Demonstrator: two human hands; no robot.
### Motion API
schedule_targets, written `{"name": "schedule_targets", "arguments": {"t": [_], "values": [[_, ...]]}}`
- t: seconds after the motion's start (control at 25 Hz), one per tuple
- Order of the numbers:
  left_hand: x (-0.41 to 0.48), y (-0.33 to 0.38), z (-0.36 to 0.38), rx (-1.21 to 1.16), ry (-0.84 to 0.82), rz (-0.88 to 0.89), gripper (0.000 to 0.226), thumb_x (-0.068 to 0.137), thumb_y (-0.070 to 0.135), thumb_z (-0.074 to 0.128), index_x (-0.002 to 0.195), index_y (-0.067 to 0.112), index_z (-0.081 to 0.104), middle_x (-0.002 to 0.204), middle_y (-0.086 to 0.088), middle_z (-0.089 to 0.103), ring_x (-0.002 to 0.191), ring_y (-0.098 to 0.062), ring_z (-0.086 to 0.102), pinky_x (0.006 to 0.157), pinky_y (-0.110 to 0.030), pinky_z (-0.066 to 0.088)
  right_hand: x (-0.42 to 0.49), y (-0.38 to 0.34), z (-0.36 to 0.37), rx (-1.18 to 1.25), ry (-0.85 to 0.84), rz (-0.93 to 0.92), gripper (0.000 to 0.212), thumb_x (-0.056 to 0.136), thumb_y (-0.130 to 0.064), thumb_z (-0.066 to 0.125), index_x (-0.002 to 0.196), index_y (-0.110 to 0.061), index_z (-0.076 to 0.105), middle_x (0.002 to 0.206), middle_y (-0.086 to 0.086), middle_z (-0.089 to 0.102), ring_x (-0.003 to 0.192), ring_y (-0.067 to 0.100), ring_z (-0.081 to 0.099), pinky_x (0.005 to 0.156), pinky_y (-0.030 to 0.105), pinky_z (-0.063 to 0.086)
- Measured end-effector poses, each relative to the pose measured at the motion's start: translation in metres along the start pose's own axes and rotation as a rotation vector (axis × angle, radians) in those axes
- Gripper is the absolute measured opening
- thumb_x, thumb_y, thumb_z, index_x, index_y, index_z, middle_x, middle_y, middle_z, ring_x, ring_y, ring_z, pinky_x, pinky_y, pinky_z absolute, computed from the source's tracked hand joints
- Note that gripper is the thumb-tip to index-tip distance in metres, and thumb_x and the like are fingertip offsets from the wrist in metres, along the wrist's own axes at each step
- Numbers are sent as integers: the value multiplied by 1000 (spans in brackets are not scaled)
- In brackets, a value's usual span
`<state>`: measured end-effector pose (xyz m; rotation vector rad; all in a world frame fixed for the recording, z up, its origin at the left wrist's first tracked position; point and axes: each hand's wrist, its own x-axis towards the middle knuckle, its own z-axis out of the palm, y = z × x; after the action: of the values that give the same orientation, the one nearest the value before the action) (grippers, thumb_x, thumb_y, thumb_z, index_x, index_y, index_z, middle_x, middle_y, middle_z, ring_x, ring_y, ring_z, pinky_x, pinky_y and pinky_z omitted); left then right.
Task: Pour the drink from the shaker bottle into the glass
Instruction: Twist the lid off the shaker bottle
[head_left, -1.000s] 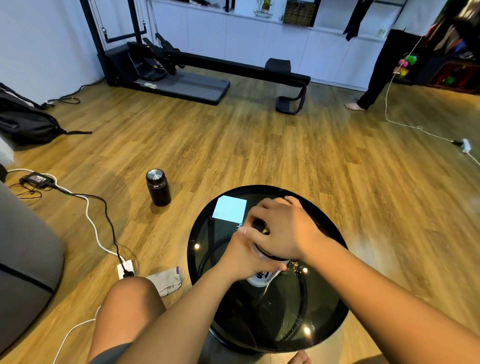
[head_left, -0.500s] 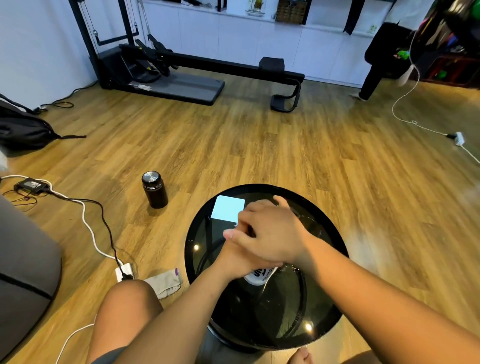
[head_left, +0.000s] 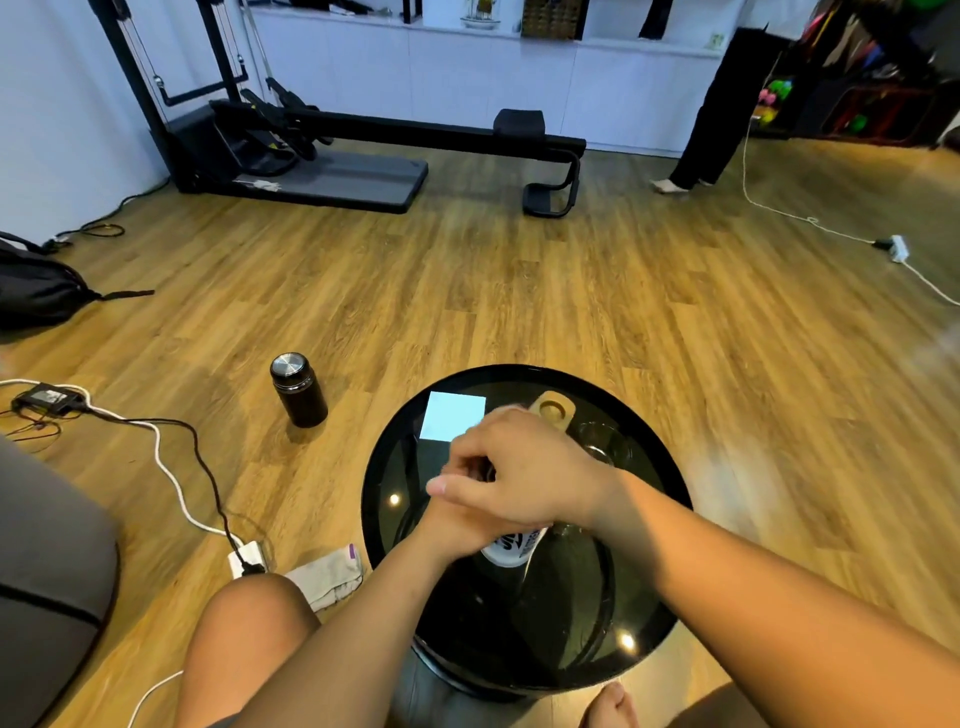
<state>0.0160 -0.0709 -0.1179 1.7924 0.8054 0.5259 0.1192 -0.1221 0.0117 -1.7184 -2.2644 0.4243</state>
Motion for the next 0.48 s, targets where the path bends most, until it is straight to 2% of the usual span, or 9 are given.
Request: {"name": "schedule_targets", "arguments": {"t": [0.08,0.12,0.16,0.2,0.24,0.28,0.36,0.44,0.48], "values": [[0,3,-1,-8,42,24,81,65,29,98,132,35,53,121,20,68,117,7,64,93,-10,53,1,6,-9,119,171,14,37,91,-56,51,85,-22,66,75,-7,63,74,9,56,67,36,45],[-1,5,-2,2,60,8,86,59,41,98,131,43,50,115,25,70,113,9,66,87,-5,51,2,11,-13,24,252,90,38,92,-59,48,95,-24,65,83,-7,63,82,11,56,68,35,43],[-2,7,-3,-2,68,-17,90,54,48,97,128,51,46,110,31,70,108,14,66,82,-1,49,3,15,-16,-144,254,226,46,91,-64,42,108,-26,62,94,-3,62,93,17,56,71,36,42],[-3,6,-3,-7,71,-30,93,50,50,97,126,52,44,106,32,71,104,18,65,79,0,48,4,18,-15,-298,168,383,55,90,-68,36,118,-26,57,104,2,60,102,25,54,73,38,41],[-3,6,-2,-16,72,-31,95,49,50,97,128,46,45,103,29,72,101,17,67,77,-1,49,4,17,-11,-372,50,476,59,89,-69,35,124,-26,53,110,6,57,105,31,51,74,40,40],[-2,6,-2,-17,73,-24,97,48,49,96,131,36,48,103,23,74,100,12,69,77,-5,52,6,14,-7,-406,-41,471,57,88,-67,37,123,-25,52,110,7,54,106,33,48,74,41,38],[-3,9,-2,-6,49,-28,95,49,52,91,132,22,53,106,12,74,101,0,72,81,-14,57,10,5,0,-382,-94,246,45,86,-59,44,110,-24,59,103,4,55,105,30,43,80,43,38],[-4,11,0,7,8,-23,79,53,55,86,122,25,60,107,12,72,101,1,70,85,-17,56,9,2,-4,-211,-79,40,37,87,-56,49,91,-23,65,90,-2,60,100,22,46,92,47,38],[-4,11,0,-2,14,-21,76,54,53,88,121,32,56,107,16,70,101,7,68,84,-13,54,9,6,-7,-137,-39,29,39,85,-60,50,94,-24,65,93,-2,62,100,21,49,95,48,38]]}}
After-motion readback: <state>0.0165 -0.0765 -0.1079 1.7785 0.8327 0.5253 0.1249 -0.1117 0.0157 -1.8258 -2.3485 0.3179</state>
